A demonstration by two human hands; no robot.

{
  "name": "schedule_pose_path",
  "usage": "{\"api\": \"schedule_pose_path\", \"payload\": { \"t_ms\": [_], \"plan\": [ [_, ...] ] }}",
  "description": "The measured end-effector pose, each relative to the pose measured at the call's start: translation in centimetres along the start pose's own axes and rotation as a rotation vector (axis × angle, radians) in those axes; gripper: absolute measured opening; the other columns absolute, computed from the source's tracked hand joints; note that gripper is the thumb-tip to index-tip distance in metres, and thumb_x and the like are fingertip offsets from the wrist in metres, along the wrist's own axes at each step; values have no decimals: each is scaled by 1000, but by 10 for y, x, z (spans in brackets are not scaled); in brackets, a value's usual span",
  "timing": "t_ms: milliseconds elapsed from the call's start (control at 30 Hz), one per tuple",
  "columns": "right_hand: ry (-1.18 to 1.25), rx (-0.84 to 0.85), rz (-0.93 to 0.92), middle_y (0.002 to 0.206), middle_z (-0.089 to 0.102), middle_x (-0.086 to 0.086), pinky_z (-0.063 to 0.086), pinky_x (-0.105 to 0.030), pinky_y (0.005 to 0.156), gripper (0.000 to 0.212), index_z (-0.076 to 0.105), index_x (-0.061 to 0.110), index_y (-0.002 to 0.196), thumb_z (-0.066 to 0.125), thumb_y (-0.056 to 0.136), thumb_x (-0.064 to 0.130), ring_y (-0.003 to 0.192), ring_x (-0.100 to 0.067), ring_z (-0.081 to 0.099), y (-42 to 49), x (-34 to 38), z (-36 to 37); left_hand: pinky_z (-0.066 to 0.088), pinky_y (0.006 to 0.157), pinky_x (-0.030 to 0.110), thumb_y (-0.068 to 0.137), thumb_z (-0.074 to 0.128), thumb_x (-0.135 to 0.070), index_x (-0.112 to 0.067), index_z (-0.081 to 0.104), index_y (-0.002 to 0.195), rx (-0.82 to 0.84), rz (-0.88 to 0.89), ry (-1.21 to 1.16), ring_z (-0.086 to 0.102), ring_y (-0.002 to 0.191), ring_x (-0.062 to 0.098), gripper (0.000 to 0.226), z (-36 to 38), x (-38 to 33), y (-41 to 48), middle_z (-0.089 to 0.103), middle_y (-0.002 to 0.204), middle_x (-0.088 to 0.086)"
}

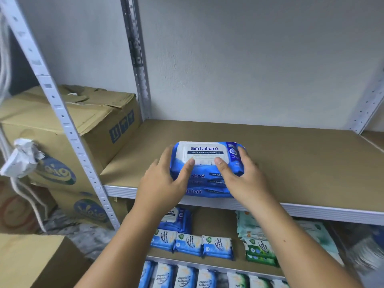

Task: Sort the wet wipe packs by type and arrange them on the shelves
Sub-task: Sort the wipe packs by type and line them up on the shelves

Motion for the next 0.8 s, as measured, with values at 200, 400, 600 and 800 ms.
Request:
{"api": "schedule_pose_path", "payload": {
  "t_ms": [200, 400, 600, 800],
  "plan": [
    [-451, -138, -428, 163, -1, -2, 26, -48, 116, 78, 26, 40, 155, 56, 85, 58, 141, -28, 19, -31, 7, 2, 48, 103, 41, 83, 67, -57, -39, 29, 155, 87, 294, 57, 43, 134, 21, 83, -3, 15, -20, 27, 157, -2],
    [-513, -48, -472, 166, -12, 6, 35, -47, 117, 106, 3, 47, 157, 73, 82, 22, 149, -32, 18, -41, -13, 24, 56, 82, 38, 88, 74, -38, -56, 21, 152, 42, 252, 13, 56, 122, 15, 85, 14, 19, -30, 14, 164, -21],
    [-369, -35, -419, 164, -11, 21, 52, -34, 99, 103, 6, 59, 152, 73, 86, 17, 142, -18, 38, -23, -16, 29, 55, 83, 35, 89, 75, -31, -60, 26, 149, 10, 216, -74, 62, 110, 12, 82, 27, 24, -13, 21, 162, -22],
    [-296, 75, -361, 164, 2, 26, 34, -14, 103, 92, 23, 60, 150, 77, 86, 20, 146, -7, 31, 17, -16, 24, 41, 96, 19, 87, 78, -24, -60, 33, 145, 34, 242, -39, 49, 135, 13, 81, 36, 35, 27, 32, 161, -14]
  ]
}}
Point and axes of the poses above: each hand's wrist, its own y-axis towards the middle knuckle, its own z-axis out of the palm, x = y × z, the point moved 3 cm from there along y, towards the middle knuckle
